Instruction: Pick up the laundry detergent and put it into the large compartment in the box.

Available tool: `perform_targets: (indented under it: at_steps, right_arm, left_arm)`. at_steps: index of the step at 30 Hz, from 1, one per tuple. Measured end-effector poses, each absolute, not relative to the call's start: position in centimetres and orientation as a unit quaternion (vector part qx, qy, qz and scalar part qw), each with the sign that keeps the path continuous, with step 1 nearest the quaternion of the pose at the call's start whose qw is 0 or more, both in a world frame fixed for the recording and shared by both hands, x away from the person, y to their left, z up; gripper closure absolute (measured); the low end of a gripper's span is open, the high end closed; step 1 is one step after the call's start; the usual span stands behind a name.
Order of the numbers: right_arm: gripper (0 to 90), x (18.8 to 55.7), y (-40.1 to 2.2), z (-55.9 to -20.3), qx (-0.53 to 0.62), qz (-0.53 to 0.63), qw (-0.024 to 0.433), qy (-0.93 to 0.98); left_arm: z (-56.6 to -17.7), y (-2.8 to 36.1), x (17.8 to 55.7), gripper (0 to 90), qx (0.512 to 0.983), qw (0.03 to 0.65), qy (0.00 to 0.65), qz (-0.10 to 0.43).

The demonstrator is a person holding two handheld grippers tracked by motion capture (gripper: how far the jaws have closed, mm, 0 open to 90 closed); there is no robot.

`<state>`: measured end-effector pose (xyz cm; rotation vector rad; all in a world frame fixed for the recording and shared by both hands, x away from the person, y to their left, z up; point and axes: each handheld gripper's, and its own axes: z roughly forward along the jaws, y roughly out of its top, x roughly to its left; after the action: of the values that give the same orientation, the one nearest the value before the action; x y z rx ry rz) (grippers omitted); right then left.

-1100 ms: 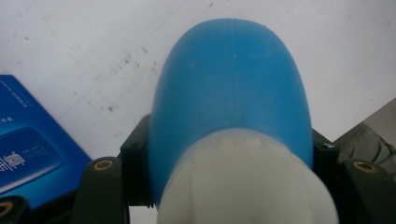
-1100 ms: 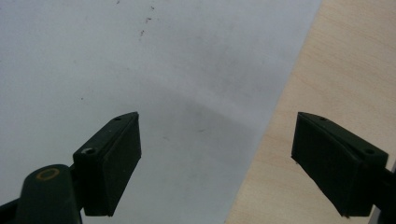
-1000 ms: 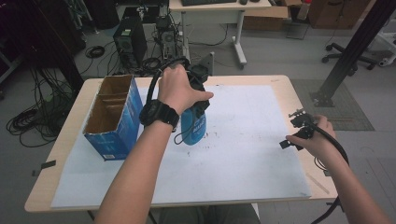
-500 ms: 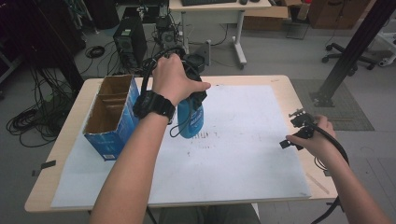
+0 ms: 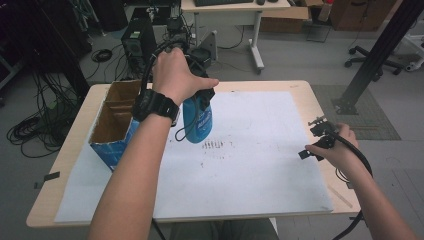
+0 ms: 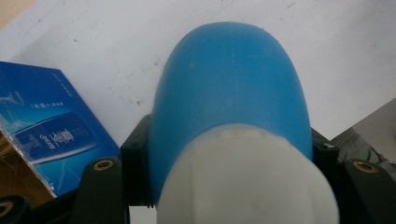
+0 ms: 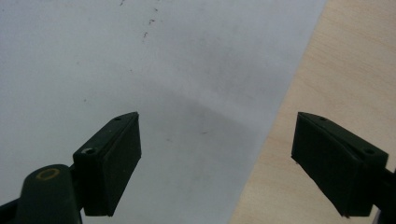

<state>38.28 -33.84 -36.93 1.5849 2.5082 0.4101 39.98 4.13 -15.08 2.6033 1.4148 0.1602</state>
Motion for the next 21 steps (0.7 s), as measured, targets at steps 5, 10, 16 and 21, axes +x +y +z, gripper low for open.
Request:
perform_targets:
  at_steps: [5,10,16,21]
  right_arm:
    - [16.1,38.3,-33.8,-37.0,0.528,0.137,0.073,0.835]
    - [16.1,38.3,-33.7,-37.0,0.528,0.136,0.071,0.835]
    - [16.1,38.4,-33.6,-36.9,0.527,0.136,0.073,0.836]
    - [16.1,38.4,-33.6,-37.0,0.528,0.133,0.072,0.836]
  left_arm:
    - [-14.4,4.9,39.9,37.7,0.869,0.093,0.484,0.055]
    - [-13.9,5.6,39.9,37.7,0.864,0.094,0.491,0.060]
    - [-13.4,6.5,39.9,37.7,0.856,0.100,0.503,0.062]
    - [-13.0,7.1,39.9,37.8,0.853,0.102,0.509,0.062]
